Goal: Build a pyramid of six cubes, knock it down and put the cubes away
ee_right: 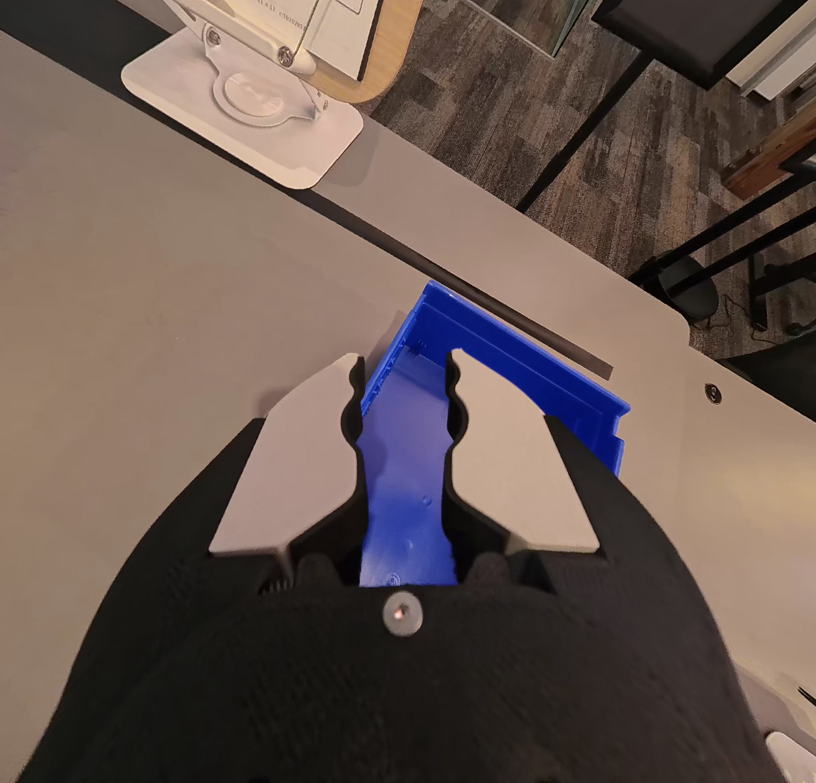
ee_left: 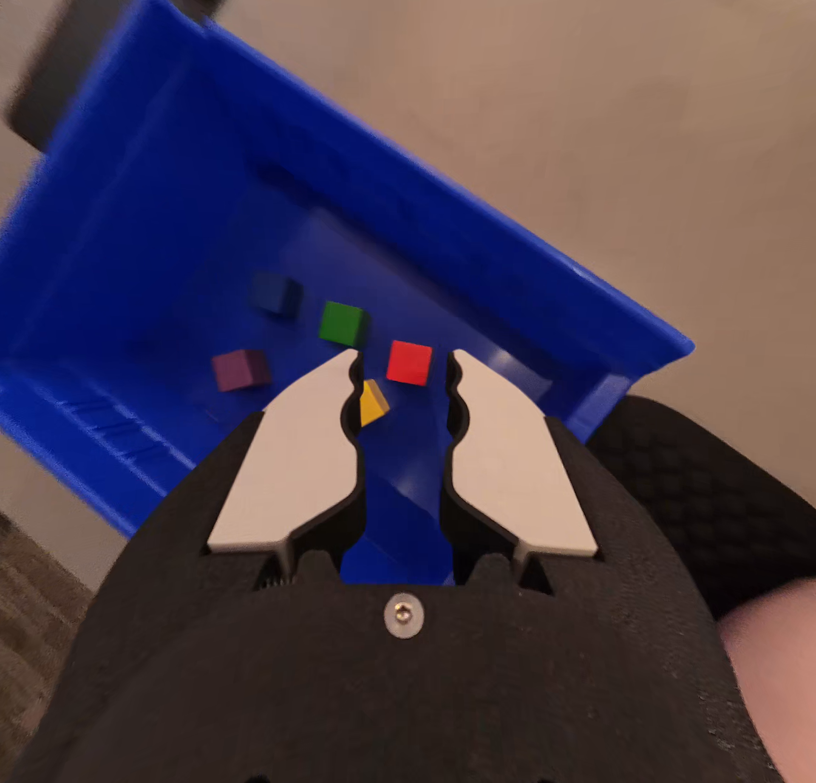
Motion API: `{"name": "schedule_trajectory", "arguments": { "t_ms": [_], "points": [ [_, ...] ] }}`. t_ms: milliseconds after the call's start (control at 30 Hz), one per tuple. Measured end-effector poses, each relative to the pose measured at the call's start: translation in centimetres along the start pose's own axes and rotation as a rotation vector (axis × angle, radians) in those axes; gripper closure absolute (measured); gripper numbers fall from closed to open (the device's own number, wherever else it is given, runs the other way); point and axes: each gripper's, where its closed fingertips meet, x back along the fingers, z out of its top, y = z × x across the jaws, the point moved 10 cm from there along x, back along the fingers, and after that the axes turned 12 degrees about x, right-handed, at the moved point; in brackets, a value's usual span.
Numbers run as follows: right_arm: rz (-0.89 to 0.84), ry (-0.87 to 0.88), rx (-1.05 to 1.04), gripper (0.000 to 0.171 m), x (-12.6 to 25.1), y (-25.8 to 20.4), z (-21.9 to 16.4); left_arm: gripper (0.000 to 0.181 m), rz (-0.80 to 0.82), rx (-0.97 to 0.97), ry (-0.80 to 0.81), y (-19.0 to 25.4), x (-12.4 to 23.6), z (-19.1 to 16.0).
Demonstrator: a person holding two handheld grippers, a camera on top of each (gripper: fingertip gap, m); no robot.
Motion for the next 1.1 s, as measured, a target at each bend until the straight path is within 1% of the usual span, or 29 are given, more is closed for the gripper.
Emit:
{"name": "schedule_trajectory", "arguments": {
  "t_ms": [133,300,700,800,967,1033,1100],
  "points": [
    [0.008,-0.01,-0.011,0.135,-0.3,0.3,-0.4,0.145,-0.005,-0.012,-0.156,0.0,-2.3,-0.3],
    [0.021,-0.018,-0.02,0.135,-0.6,0.6,-0.7,0.144,-0.021,-0.018,-0.276,-0.1,-5.2,-0.1],
    [0.048,-0.039,-0.009,0.135,-0.9,0.5,-0.9,0.143,0.014,-0.017,-0.382,-1.2,-7.8,-1.2],
    [0.054,-0.048,-0.008,0.135,-1.0,0.6,-1.1,0.152,0.024,-0.046,-0.392,-1.4,-8.1,-1.4],
    [0.064,-0.057,-0.013,0.135,-1.3,0.6,-1.3,0.152,-0.018,-0.046,-0.385,-1.2,-7.9,-1.4],
    [0.066,-0.066,-0.011,0.135,-1.4,0.6,-1.4,0.152,-0.007,-0.028,-0.358,-1.4,-6.8,-1.2],
    [0.067,-0.071,-0.012,0.135,-1.5,0.7,-1.5,0.152,0.037,-0.02,-0.26,-1.5,-4.7,-0.6]
  ]
}}
